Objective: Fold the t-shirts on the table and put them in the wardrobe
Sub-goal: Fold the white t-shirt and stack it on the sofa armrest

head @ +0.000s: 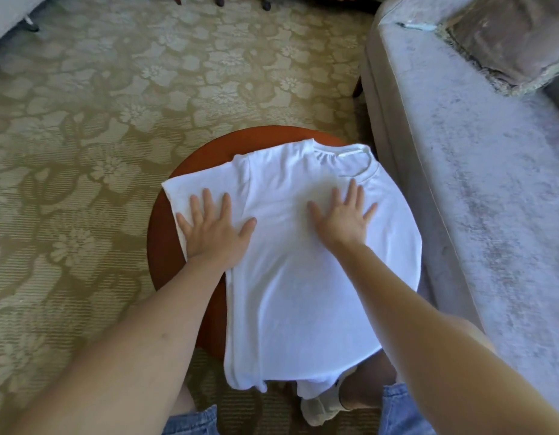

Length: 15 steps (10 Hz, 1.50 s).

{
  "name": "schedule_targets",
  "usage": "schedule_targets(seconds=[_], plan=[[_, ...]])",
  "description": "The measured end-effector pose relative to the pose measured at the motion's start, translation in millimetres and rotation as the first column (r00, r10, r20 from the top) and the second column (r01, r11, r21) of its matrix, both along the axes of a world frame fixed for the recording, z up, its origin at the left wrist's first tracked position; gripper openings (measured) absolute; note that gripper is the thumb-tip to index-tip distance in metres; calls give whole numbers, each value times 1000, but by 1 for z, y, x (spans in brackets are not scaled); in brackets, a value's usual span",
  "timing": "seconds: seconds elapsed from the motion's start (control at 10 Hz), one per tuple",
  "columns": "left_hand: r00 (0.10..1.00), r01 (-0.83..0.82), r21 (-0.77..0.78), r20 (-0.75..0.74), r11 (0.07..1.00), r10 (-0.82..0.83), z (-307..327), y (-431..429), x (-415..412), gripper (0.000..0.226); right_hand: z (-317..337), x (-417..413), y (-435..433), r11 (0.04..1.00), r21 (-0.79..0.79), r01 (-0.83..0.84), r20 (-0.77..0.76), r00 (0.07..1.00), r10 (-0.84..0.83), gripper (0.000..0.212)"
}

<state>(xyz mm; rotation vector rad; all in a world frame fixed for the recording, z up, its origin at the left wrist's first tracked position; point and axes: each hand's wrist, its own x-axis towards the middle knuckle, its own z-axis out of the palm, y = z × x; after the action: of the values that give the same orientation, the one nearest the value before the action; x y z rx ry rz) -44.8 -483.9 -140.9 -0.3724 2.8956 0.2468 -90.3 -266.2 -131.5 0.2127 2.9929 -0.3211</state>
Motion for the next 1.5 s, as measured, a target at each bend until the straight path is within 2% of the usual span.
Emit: schedule_targets(seconds=[0.1,0.2,0.3,0.4,0.5,0.6,0.7,0.9,1.0,1.2,1.3,1.4,1.5], plan=[[999,25,19,-44,999,-25,0,-9,-1,77,-1,-4,-36,981,-27,-190,42,981,191,73],[993,19,57,-120,998,-12,-2,-19,-6,72,-13,-3,-49,967,35,-253,54,966,251,70],[943,-122,171,-288,978,168,-6,-26,-10,59,-18,-2,-48,966,58,-251,35,968,249,70],[822,-297,277,-413,914,392,-8,-30,-14,61,-17,-1,-49,967,60,-248,34,969,246,72],[804,-423,286,-318,860,502,-9,-37,-19,75,-17,-2,-51,966,71,-250,45,968,247,72],[852,-439,230,-201,869,484,-8,-47,-22,80,-15,-3,-55,965,74,-250,59,967,246,73],[894,-380,204,-170,902,415,-5,-61,-18,81,-16,-6,-61,961,87,-263,69,964,257,73],[927,-320,351,-76,880,368,-5,-89,-16,77,-15,-14,-74,948,107,-301,82,952,293,73],[913,-314,431,-106,846,393,-10,-94,-16,70,-16,-14,-83,943,114,-312,75,950,305,73],[820,-314,546,-256,777,511,-2,-99,-16,65,-16,-17,-102,942,111,-318,75,947,311,73],[792,-320,530,-306,786,528,11,-110,-14,67,-17,-20,-117,938,105,-330,67,943,325,73],[817,-337,504,-264,795,513,26,-125,-12,76,-19,-23,-143,931,96,-353,56,935,349,72],[870,-319,486,-191,814,455,45,-138,-10,86,-16,-27,-162,912,56,-406,113,910,398,75]])
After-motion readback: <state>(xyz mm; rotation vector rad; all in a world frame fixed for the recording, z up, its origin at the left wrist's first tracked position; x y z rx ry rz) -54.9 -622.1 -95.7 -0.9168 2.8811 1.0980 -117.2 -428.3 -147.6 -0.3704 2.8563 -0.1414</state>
